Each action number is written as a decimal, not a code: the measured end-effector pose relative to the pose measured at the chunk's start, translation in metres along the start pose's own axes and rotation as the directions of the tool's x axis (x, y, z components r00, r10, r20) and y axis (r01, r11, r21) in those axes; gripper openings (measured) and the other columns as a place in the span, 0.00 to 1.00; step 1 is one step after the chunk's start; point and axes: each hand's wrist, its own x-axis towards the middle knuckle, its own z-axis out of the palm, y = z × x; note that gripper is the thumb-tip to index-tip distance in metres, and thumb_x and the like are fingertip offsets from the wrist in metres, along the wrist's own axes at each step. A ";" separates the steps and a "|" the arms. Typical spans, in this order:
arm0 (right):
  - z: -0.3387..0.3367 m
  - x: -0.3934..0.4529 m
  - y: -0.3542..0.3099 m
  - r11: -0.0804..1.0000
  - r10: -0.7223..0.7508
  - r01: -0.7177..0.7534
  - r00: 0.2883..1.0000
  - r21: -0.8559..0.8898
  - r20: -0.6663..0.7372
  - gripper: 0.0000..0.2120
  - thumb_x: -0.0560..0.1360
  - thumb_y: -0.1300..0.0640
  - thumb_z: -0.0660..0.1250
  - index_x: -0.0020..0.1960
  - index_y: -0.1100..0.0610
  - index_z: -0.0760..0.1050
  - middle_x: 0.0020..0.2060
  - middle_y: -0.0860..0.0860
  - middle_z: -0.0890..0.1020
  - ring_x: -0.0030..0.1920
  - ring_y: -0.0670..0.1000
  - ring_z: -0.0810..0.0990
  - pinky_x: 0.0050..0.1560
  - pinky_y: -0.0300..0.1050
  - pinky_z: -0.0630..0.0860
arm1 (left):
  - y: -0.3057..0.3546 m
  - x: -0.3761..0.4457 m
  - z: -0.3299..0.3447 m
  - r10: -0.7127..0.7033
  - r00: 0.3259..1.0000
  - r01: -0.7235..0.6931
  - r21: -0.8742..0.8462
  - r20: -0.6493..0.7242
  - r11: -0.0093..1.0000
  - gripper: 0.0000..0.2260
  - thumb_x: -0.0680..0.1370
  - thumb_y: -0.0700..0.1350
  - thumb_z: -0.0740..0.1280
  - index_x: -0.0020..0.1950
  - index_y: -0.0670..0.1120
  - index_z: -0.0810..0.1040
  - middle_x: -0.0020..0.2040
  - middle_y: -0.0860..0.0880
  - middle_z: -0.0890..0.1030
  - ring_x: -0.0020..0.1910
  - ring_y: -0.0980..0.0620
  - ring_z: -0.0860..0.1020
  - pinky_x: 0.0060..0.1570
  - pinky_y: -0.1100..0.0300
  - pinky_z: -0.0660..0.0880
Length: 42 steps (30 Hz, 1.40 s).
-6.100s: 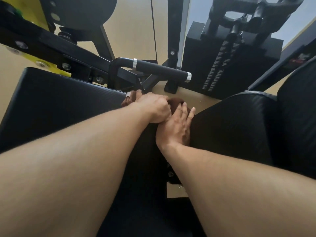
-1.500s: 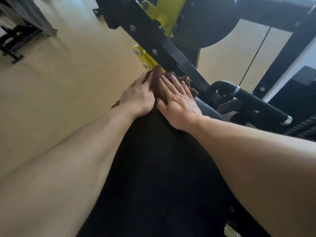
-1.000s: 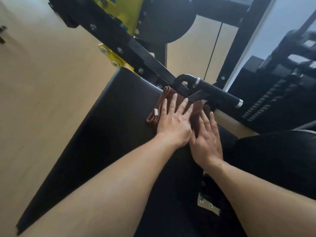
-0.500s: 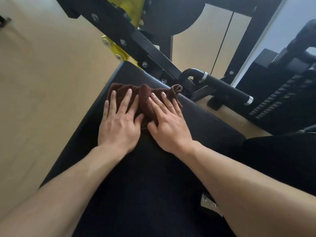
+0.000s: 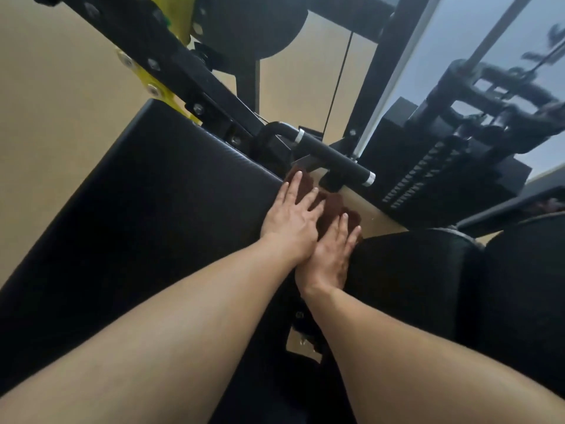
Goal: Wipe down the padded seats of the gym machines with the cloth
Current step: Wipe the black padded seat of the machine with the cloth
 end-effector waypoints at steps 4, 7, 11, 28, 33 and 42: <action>0.002 -0.002 0.004 0.992 -0.009 0.010 1.000 0.127 -0.012 0.33 0.85 0.51 0.58 0.83 0.53 0.44 0.82 0.44 0.41 0.80 0.50 0.32 0.71 0.44 0.34 | -0.002 -0.006 0.003 0.038 0.999 -0.042 -0.091 -0.037 0.995 0.25 0.84 0.53 0.49 0.82 0.51 0.52 0.83 0.50 0.48 0.79 0.40 0.33 0.78 0.44 0.39; 0.001 -0.002 0.005 0.990 -0.078 0.078 0.997 0.120 -0.003 0.35 0.84 0.50 0.61 0.83 0.54 0.44 0.83 0.46 0.44 0.81 0.51 0.33 0.76 0.46 0.36 | 0.001 -0.019 0.000 -0.019 0.992 -0.021 -0.313 -0.122 0.950 0.23 0.85 0.50 0.49 0.81 0.52 0.57 0.82 0.53 0.56 0.81 0.45 0.39 0.80 0.48 0.42; 0.001 -0.002 -0.016 0.931 -0.290 0.273 0.957 0.244 0.033 0.31 0.84 0.53 0.59 0.83 0.52 0.50 0.83 0.45 0.50 0.81 0.47 0.35 0.76 0.44 0.36 | -0.017 -0.043 -0.013 -0.207 0.961 0.100 -0.468 -0.184 0.878 0.23 0.84 0.48 0.55 0.80 0.51 0.61 0.81 0.53 0.60 0.82 0.48 0.46 0.78 0.55 0.44; 0.020 -0.110 -0.027 0.296 -0.935 0.933 0.238 0.207 0.264 0.26 0.67 0.59 0.66 0.64 0.58 0.82 0.67 0.51 0.81 0.75 0.53 0.70 0.79 0.56 0.57 | -0.168 -0.170 0.027 -0.786 0.531 0.573 -0.548 -0.318 0.609 0.20 0.83 0.54 0.57 0.73 0.49 0.72 0.80 0.46 0.62 0.81 0.47 0.53 0.78 0.41 0.38; 0.037 -0.151 -0.029 0.366 -0.890 0.926 0.319 0.091 0.326 0.27 0.75 0.36 0.65 0.65 0.53 0.80 0.74 0.47 0.73 0.80 0.53 0.60 0.80 0.62 0.50 | -0.156 -0.169 0.026 -0.646 0.648 0.416 -0.524 -0.402 0.743 0.21 0.83 0.52 0.54 0.73 0.48 0.72 0.80 0.45 0.63 0.81 0.47 0.54 0.79 0.43 0.42; 0.048 -0.118 -0.042 0.388 -0.895 0.921 0.387 -0.041 0.222 0.30 0.77 0.57 0.64 0.79 0.52 0.65 0.79 0.49 0.65 0.82 0.52 0.54 0.80 0.59 0.54 | -0.134 -0.164 0.027 -0.545 0.697 0.194 -0.608 -0.467 0.770 0.19 0.84 0.48 0.54 0.73 0.47 0.72 0.79 0.47 0.65 0.81 0.51 0.54 0.80 0.49 0.46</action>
